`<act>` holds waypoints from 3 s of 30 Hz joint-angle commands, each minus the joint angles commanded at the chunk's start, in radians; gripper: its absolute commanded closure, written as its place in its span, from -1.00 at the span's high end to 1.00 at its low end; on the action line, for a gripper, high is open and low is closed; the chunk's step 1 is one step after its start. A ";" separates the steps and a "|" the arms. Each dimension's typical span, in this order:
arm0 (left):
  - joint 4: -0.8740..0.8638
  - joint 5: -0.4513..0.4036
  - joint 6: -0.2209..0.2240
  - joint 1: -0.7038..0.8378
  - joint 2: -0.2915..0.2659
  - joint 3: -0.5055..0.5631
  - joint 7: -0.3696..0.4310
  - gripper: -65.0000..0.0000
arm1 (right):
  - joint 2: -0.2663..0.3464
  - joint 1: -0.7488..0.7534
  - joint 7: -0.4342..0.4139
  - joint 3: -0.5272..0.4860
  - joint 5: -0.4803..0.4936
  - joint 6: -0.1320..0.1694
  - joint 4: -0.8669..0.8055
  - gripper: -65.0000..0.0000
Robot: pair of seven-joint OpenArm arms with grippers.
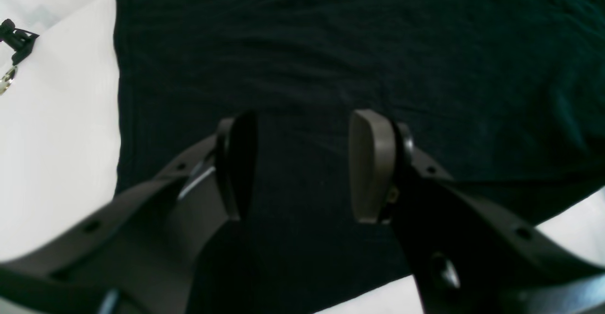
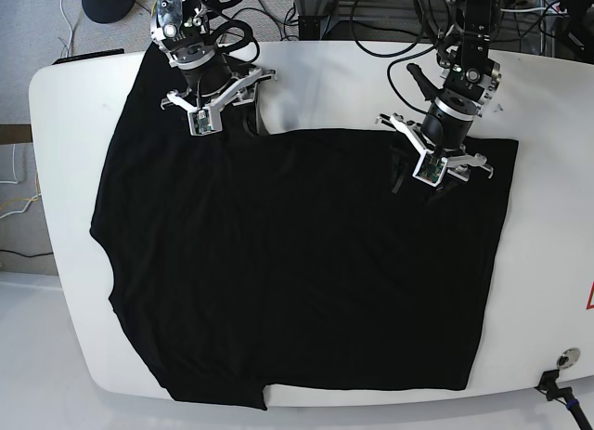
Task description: Fold the T-shirt properly
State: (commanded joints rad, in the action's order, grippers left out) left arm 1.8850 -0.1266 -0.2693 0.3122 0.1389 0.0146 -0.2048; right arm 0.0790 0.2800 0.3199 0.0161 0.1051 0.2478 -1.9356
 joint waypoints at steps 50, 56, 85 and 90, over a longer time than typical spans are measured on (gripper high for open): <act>-0.023 0.002 -0.002 -0.031 -0.035 0.540 -0.003 -0.10 | 0.006 -0.040 0.000 -0.048 0.008 0.006 -0.006 -0.11; -0.021 0.003 -0.002 -0.032 -0.029 0.534 -0.002 -0.10 | 0.009 -0.040 0.000 -0.041 0.000 0.006 -0.006 -0.11; -0.253 0.003 -0.002 0.084 0.092 0.160 -0.005 -0.10 | 0.035 -0.021 0.000 -0.041 0.000 0.006 0.000 -0.11; -0.245 0.003 -0.002 0.091 0.091 0.160 -0.002 -0.10 | 0.035 -0.021 0.000 -0.041 0.000 0.006 0.002 -0.11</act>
State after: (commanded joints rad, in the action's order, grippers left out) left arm 1.6395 -0.1235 -0.2708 0.4028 0.2294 0.1741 -0.2064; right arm 0.1143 0.2585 0.3199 -0.0253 0.1051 0.2539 -1.9341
